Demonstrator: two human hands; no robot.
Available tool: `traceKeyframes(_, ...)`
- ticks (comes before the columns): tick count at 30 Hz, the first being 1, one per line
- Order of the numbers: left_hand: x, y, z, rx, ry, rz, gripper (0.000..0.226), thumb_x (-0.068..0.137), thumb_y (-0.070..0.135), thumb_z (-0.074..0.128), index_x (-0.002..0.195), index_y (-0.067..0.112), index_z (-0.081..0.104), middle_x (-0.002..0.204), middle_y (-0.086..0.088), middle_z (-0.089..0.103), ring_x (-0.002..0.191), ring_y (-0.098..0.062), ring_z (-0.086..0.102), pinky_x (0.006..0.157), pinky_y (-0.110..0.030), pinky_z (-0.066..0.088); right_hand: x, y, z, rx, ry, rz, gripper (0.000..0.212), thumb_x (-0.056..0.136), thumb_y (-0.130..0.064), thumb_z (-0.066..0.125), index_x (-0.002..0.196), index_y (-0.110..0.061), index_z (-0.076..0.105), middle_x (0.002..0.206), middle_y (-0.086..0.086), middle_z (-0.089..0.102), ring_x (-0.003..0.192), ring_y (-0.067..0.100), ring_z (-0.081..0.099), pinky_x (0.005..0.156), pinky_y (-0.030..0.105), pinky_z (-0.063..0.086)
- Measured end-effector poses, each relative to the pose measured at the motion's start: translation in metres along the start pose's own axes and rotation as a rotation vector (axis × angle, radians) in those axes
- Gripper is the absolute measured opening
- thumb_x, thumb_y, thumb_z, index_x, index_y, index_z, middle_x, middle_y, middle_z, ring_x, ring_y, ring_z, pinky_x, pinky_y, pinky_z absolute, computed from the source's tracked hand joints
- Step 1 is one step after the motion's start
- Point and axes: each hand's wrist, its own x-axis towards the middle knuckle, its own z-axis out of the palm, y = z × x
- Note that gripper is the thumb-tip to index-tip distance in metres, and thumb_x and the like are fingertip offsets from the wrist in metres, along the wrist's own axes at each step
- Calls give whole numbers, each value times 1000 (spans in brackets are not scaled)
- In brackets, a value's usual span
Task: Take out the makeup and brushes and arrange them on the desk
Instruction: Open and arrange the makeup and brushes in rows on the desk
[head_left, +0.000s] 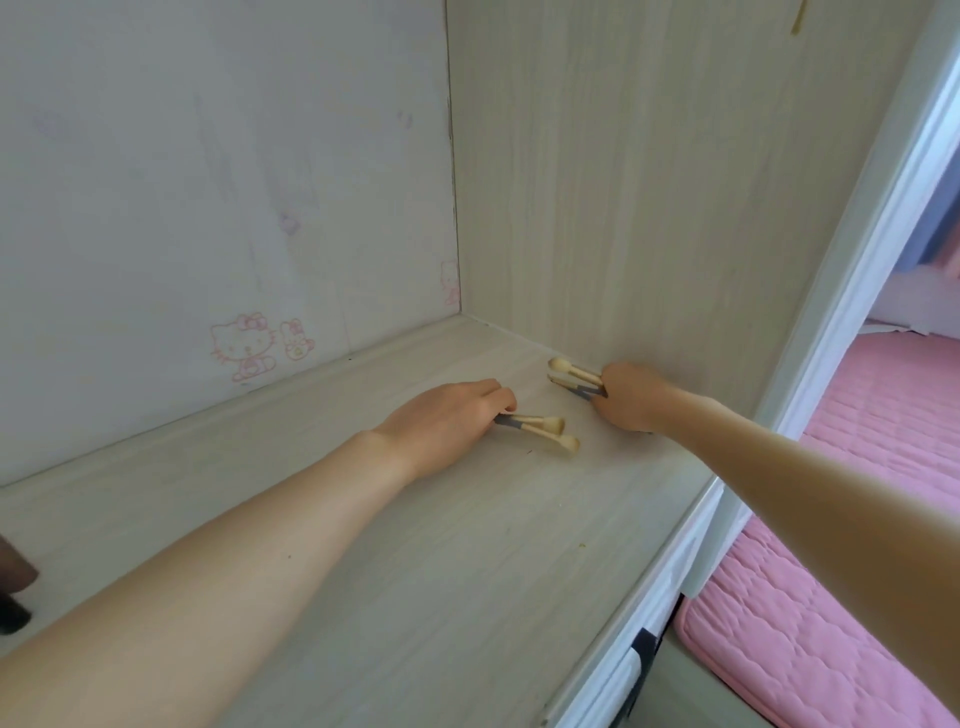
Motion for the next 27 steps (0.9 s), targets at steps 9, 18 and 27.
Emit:
traceKeyframes(9, -39, 6, -18, 58, -17, -48, 29, 100, 14, 43, 122, 20, 61, 111, -3, 53, 96, -25, 58, 80, -40, 47, -36, -9, -9, -48, -74, -7, 20, 91, -33, 46, 84, -15, 46, 76, 3, 47, 63, 20, 51, 58, 28, 43)
traceKeyframes(18, -88, 23, -54, -211, 180, -205, 23, 94, 6, 53, 113, 11, 66, 100, -2, 57, 92, -20, 58, 85, -31, 44, -82, -42, -32, 482, 62, 0, 16, 91, -21, 42, 87, -8, 50, 71, 7, 60, 53, 18, 50, 40, 21, 35)
traceKeyframes(27, -166, 49, -90, -483, 309, -450, 23, 95, 8, 52, 106, 21, 68, 90, 5, 71, 84, -10, 65, 80, -23, 49, -153, -102, -42, 934, -3, -172, 14, 94, -14, 36, 82, -9, 42, 58, 4, 43, 44, 15, 36, 39, 23, 31)
